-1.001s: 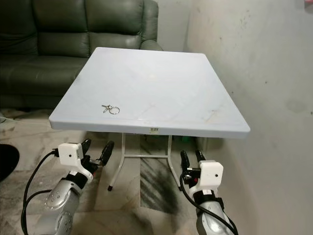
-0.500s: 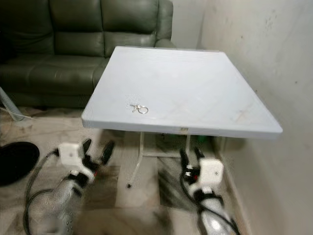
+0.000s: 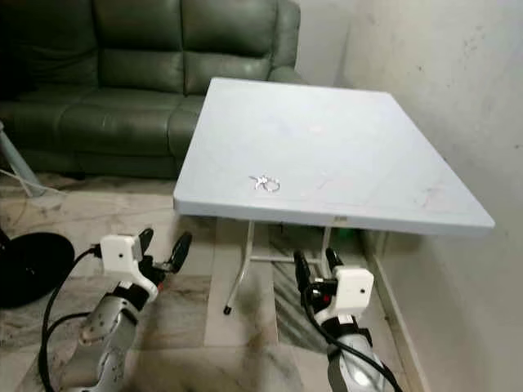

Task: Hang keys on a hook

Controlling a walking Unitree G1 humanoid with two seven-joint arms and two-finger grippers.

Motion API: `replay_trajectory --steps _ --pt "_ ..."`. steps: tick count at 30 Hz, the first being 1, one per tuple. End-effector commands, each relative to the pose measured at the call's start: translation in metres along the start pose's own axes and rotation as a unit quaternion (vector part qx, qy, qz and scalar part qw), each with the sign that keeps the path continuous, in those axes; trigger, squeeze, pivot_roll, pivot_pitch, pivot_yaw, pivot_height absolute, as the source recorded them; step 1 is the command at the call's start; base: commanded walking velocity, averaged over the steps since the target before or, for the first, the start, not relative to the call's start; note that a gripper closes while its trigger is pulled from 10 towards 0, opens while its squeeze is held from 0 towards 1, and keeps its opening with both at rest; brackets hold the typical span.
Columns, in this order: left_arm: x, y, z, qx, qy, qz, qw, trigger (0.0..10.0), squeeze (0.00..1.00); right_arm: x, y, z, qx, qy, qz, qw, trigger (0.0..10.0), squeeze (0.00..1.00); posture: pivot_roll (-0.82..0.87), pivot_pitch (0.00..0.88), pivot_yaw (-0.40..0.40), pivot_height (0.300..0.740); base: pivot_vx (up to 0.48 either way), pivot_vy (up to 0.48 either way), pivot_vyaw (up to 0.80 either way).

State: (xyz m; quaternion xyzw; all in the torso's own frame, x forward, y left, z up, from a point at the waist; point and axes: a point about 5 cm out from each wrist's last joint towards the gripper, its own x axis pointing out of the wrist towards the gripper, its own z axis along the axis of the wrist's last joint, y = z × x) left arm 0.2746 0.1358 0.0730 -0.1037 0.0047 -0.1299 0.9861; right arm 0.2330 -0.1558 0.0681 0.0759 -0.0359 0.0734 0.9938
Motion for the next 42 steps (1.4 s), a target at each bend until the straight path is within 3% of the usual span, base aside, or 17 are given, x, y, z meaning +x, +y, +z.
replay_trajectory --steps 1,7,8,9,13,14,15,16,23,25,26,27,42 --pt "0.0009 -0.0012 -0.0036 0.001 0.011 0.004 1.0 10.0 0.0 0.0 -0.0059 0.0042 -0.007 -0.005 -0.004 1.0 10.0 1.0 -0.02 0.0 -0.066 0.74 0.0 0.0 0.0" --pt "0.0019 -0.0005 -0.0039 0.001 0.014 0.007 1.0 10.0 0.0 0.0015 -0.0076 0.0035 -0.025 0.002 -0.008 1.0 10.0 0.96 -0.02 0.0 -0.068 0.74 0.0 0.0 0.0" --pt "0.0019 -0.0002 -0.004 0.002 0.014 0.008 1.0 10.0 0.0 0.0017 -0.0072 0.0039 -0.028 0.001 -0.004 1.0 10.0 0.66 -0.02 0.0 -0.068 0.74 0.0 0.0 0.0" --pt "0.0021 -0.0002 -0.0038 0.003 0.015 0.007 1.0 10.0 0.0 0.0015 -0.0064 0.004 -0.022 0.0 0.001 1.0 10.0 0.0 -0.02 0.0 -0.069 0.74 0.0 0.0 0.0" --pt "0.0011 -0.0004 -0.0047 0.005 0.017 0.008 1.0 10.0 0.0 0.0001 -0.0065 0.0037 -0.022 0.001 0.001 1.0 10.0 0.0 -0.02 0.0 -0.069 0.74 0.0 0.0 0.0" --pt "0.0005 -0.0003 -0.0053 0.006 0.018 0.008 1.0 10.0 0.0 -0.0007 -0.0053 0.0046 -0.017 -0.004 0.009 1.0 10.0 0.35 -0.02 0.0 -0.07 0.74 0.0 0.0 0.0" --pt "0.0001 -0.0003 -0.0056 0.006 0.019 0.009 1.0 10.0 0.0 -0.0013 -0.0045 0.0053 -0.013 -0.008 0.014 1.0 10.0 0.35 -0.02 0.0 -0.07 0.74 0.0 0.0 0.0" --pt "-0.0003 -0.0001 -0.0061 0.006 0.02 0.009 1.0 10.0 0.0 -0.0018 -0.0041 0.0056 -0.01 -0.009 0.016 1.0 10.0 1.0 -0.02 0.0 -0.07 0.74 0.0 0.0 0.0" --pt "-0.0014 0.0 -0.0073 0.007 0.023 0.014 1.0 10.0 0.0 -0.0032 -0.0045 0.0062 -0.006 -0.01 0.018 1.0 10.0 1.0 -0.02 0.0 -0.073 0.74 0.0 0.0 0.0" --pt "-0.0018 0.0001 -0.0074 0.009 0.022 0.014 1.0 10.0 0.0 -0.003 -0.0067 0.0052 -0.028 -0.002 0.009 1.0 10.0 1.0 -0.02 0.0 -0.074 0.74 0.0 0.0 0.0" --pt "-0.0019 0.0001 -0.0073 0.009 0.022 0.014 1.0 10.0 0.0 -0.003 -0.0066 0.0052 -0.03 -0.002 0.012 0.999 10.0 0.55 -0.02 0.0 -0.075 0.74 0.0 0.0 0.0" --pt "-0.0021 0.0001 -0.0074 0.009 0.022 0.014 1.0 10.0 0.0 -0.0033 -0.0067 0.005 -0.034 -0.001 0.012 0.999 10.0 0.0 -0.02 0.0 -0.074 0.74 0.0 0.0 0.0" --pt "-0.0048 0.0008 -0.0083 0.009 0.024 0.017 1.0 10.0 0.0 -0.005 -0.0067 0.0049 -0.041 0.003 0.015 0.999 10.0 0.0 -0.02 0.004 -0.082 0.74 0.198 0.0 0.0"
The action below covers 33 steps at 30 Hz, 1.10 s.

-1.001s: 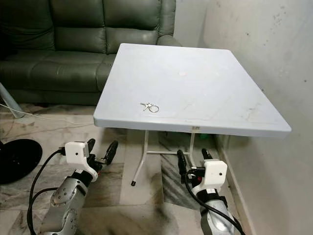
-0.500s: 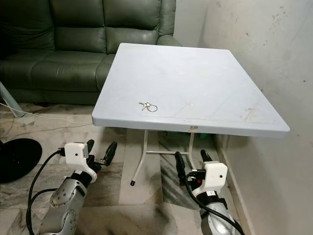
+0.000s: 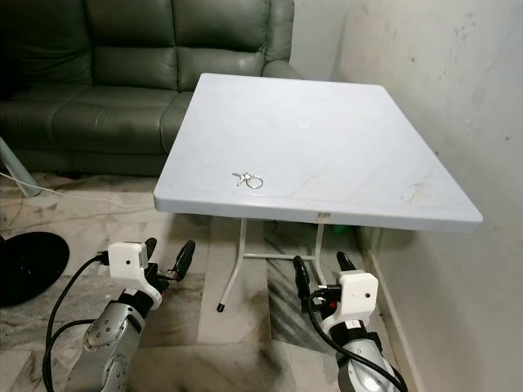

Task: Hang keys on a hook

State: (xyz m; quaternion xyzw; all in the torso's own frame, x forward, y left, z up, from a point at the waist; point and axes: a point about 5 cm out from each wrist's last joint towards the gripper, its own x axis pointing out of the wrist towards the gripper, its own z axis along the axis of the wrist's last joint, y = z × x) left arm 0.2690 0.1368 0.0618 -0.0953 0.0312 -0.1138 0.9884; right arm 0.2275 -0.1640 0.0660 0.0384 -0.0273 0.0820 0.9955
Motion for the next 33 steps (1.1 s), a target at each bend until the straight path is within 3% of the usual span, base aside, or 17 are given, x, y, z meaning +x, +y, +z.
replay_trajectory --steps 1,20,24,28,33 --pt "0.001 -0.0009 0.0028 0.004 -0.002 -0.002 1.0 10.0 0.0 0.0018 0.0005 0.0054 -0.005 -0.009 0.006 1.0 10.0 0.0 -0.02 0.004 -0.082 0.74 0.341 0.0 0.0" --pt "0.0025 -0.0014 0.0049 0.002 -0.003 -0.004 1.0 10.0 0.0 0.0017 0.0012 0.0041 -0.021 -0.004 0.011 1.0 10.0 0.0 -0.02 0.01 -0.08 0.74 0.408 0.0 0.0" --pt "0.0028 -0.0019 0.0056 0.002 -0.003 -0.004 1.0 10.0 0.0 0.002 0.0012 0.0047 -0.034 -0.003 0.013 0.999 10.0 0.0 -0.02 0.009 -0.078 0.74 0.411 0.0 0.68" --pt "0.0029 -0.0022 0.0063 0.004 -0.004 -0.005 1.0 10.0 0.0 0.0022 0.0007 0.0041 -0.008 -0.005 0.004 1.0 10.0 0.0 -0.02 0.01 -0.078 0.74 0.401 0.0 0.52" --pt "0.0034 -0.0055 0.0066 0.008 -0.004 -0.01 1.0 10.0 0.0 0.0031 0.0 0.0043 -0.01 -0.005 0.005 1.0 10.0 0.0 -0.02 0.011 -0.078 0.74 0.0 0.0 0.0"
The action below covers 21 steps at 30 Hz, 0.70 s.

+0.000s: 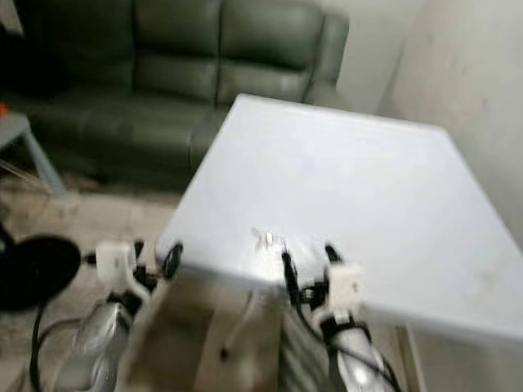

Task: Hang keys on a hook

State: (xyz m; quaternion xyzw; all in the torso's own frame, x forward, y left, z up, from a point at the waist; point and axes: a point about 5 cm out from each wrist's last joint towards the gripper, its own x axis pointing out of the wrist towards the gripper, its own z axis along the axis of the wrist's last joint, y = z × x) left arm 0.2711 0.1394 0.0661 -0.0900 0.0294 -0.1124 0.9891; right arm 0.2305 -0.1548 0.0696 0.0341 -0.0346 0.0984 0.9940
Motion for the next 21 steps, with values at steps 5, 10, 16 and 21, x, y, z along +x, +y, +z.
replay_trajectory --steps 5,10,16,21 --pt "0.002 -0.008 0.002 0.001 -0.004 -0.009 1.0 10.0 0.0 -0.002 -0.008 0.001 -0.003 0.001 -0.011 1.0 10.0 0.0 -0.02 0.012 -0.078 0.74 0.0 0.0 0.0" --pt "0.002 -0.007 0.003 0.003 -0.005 -0.008 1.0 10.0 0.0 -0.001 -0.005 0.0 0.001 0.006 0.0 1.0 10.0 0.0 -0.02 0.015 -0.078 0.74 0.0 0.0 0.0" --pt "0.0 -0.009 0.002 0.001 -0.002 -0.015 1.0 10.0 0.0 0.002 -0.003 0.0 -0.009 0.016 0.022 1.0 10.0 0.0 -0.02 0.021 -0.077 0.74 0.0 0.0 0.0" --pt "-0.002 -0.016 0.005 0.006 -0.002 -0.035 0.999 10.0 0.0 0.008 -0.004 0.001 -0.025 0.023 0.046 0.998 10.0 0.0 -0.01 0.037 -0.072 0.74 0.0 0.0 0.0"
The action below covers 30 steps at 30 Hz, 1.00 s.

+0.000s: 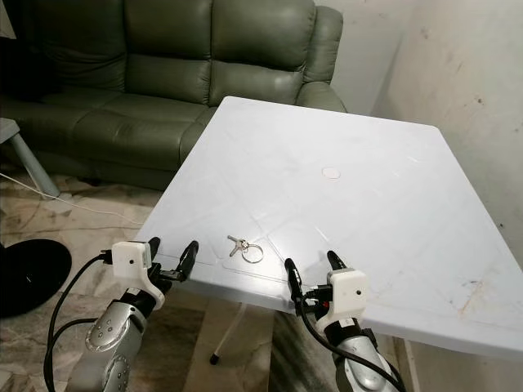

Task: Hang keys on a hook

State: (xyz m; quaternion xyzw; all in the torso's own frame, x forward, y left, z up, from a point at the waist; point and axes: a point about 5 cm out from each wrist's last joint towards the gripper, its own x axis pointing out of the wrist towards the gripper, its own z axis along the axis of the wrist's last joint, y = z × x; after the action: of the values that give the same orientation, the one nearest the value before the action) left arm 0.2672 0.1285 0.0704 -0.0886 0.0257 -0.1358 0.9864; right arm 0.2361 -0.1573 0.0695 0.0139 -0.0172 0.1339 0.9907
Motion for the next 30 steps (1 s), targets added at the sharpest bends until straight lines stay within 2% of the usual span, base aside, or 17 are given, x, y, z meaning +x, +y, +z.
replay_trajectory --steps 1,10,19,27,30 --pt "0.0 -0.004 0.003 0.003 0.0 -0.012 1.0 10.0 0.0 0.004 -0.001 0.002 -0.011 0.004 0.013 1.0 10.0 0.0 -0.01 0.037 -0.072 0.74 0.0 0.0 0.0" --pt "-0.008 -0.01 0.003 0.008 0.012 -0.021 1.0 10.0 0.0 0.022 -0.007 0.007 -0.045 0.008 0.065 0.997 10.0 0.0 0.01 0.062 -0.065 0.74 0.0 0.0 0.0" --pt "-0.005 -0.018 0.009 0.032 0.012 -0.04 0.999 10.0 0.0 0.058 -0.007 0.024 -0.065 0.002 0.127 0.99 10.0 0.0 0.03 0.03 -0.077 0.74 0.0 0.0 0.0" --pt "-0.005 -0.02 0.013 0.037 0.012 -0.041 0.998 10.0 0.0 0.068 -0.004 0.03 -0.081 -0.001 0.168 0.982 10.0 0.0 0.04 0.036 -0.09 0.74 0.0 0.0 0.0" --pt "-0.007 -0.023 0.012 0.038 0.016 -0.044 0.998 10.0 0.0 0.069 -0.003 0.027 -0.086 0.017 0.176 0.981 10.0 0.0 0.04 0.048 -0.096 0.74 0.0 0.0 0.0"
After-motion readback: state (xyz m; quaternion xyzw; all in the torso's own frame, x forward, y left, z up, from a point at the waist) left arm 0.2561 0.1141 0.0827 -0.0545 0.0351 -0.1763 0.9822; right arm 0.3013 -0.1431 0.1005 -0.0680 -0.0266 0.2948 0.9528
